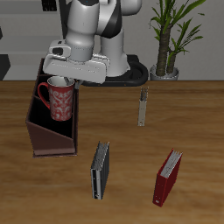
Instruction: Place the red mug into the right desk caddy's left compartment and place the red book into the right desk caddy's front compartment
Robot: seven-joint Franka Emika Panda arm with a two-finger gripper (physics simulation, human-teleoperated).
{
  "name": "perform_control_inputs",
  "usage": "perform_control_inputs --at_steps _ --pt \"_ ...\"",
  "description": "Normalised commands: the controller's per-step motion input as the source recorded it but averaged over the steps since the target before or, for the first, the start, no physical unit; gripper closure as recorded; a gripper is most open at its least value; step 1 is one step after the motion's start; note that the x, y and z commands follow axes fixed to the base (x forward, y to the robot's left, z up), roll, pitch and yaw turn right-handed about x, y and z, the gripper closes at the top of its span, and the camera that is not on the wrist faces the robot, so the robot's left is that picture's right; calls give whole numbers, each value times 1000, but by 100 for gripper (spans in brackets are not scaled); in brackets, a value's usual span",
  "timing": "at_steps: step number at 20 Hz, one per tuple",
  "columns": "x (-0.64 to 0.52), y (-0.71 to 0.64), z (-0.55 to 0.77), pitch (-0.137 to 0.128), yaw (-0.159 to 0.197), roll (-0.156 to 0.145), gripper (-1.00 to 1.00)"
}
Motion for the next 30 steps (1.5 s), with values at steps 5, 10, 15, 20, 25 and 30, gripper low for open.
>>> perform_control_inputs --at_steps 5,10,15,20,25,30 --pt "85 -7 -205 13 -8 -10 100" --pt "75 -19 -140 19 -7 9 100" --pt "10 -4 -45 21 -52 26 100" --pt "62 -113 -89 18 -33 -3 100" --pt "117 -157 -164 12 0 -33 100" --pt "102 -93 -110 21 -21 -20 100"
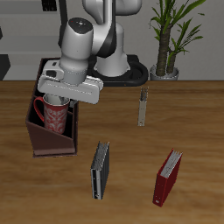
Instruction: Place the red mug into the right desk caddy's left compartment and place the red book into the right desk caddy's front compartment
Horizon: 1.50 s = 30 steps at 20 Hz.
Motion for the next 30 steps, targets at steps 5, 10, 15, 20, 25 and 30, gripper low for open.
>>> perform_control_inputs --at_steps 5,10,15,20,25,30 --pt "73 -37 -145 23 -22 -10 100" --pt "46 88 -87 29 -32 13 100" --pt "7 161 12 0 -29 26 100" --pt "59 -83 -16 16 -55 -29 -100" --pt "46 -71 -113 15 -10 -40 -100" --pt "-20 35 -35 7 -9 2 -100"
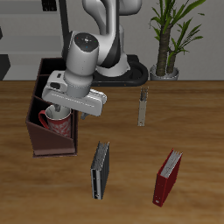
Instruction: Place the red mug into the right desk caddy's left compartment and place the red book into the right desk caddy's front compartment
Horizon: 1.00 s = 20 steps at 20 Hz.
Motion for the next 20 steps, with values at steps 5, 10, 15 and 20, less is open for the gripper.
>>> perform_control_inputs --at_steps 5,10,15,20 --pt "-35 134 124 -23 12 20 -100" --pt "4 67 191 -23 -3 -4 -100" --pt "36 69 172 -19 51 -4 -100" --pt "-4 125 277 -19 49 -37 -100"
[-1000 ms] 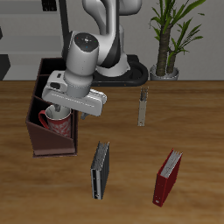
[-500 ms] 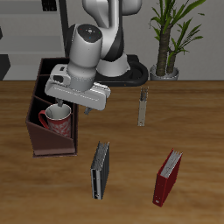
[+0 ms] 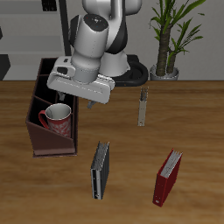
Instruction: Place the red mug into the right desk caddy's left compartment and place the red book into the right desk caddy's front compartment
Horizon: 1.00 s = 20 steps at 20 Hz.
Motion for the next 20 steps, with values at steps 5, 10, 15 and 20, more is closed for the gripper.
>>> perform_control_inputs --at_steps 5,10,15,20 --pt "-56 191 305 -19 28 7 -100" --pt "-71 225 296 -12 66 12 -100" --pt "-19 105 194 -7 25 -2 -100" --pt "-35 257 125 -18 47 37 -100"
